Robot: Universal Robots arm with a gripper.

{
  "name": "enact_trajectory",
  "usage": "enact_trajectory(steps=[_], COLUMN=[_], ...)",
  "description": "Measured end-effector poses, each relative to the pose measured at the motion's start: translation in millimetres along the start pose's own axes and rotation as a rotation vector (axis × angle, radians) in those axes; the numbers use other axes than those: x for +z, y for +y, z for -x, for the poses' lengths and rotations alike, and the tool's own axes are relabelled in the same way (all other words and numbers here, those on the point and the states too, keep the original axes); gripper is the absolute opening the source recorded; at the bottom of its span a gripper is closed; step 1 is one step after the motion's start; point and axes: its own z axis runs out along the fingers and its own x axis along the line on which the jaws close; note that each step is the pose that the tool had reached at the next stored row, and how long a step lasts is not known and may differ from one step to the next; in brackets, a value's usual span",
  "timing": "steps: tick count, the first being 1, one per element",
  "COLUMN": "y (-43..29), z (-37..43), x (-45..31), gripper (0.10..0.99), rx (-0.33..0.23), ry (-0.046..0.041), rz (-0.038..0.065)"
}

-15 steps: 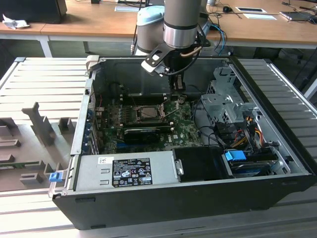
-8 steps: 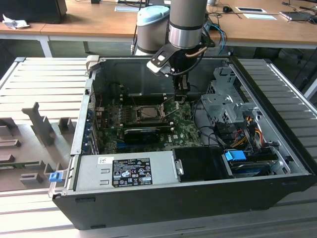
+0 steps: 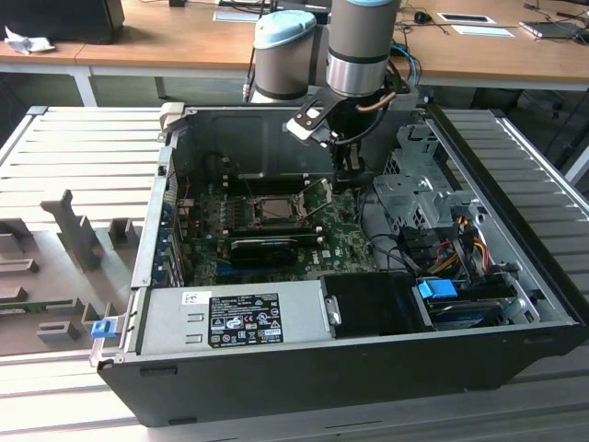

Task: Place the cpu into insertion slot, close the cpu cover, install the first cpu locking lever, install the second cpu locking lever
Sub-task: 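Close the cpu cover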

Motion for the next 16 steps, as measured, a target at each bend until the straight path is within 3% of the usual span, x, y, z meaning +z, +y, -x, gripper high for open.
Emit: enact_trajectory(steps=[3, 9, 16], y=[-2.8, -5.9, -23.4], z=[-0.1, -0.1, -1.5], x=[-0.6, -4.2, -5.3], gripper=[0.106, 0.106, 0.106], rx=[0.000, 0.000, 0.000], ry=[0.0008, 0.0016, 0.0021], rz=[-0.005, -0.033, -0.034])
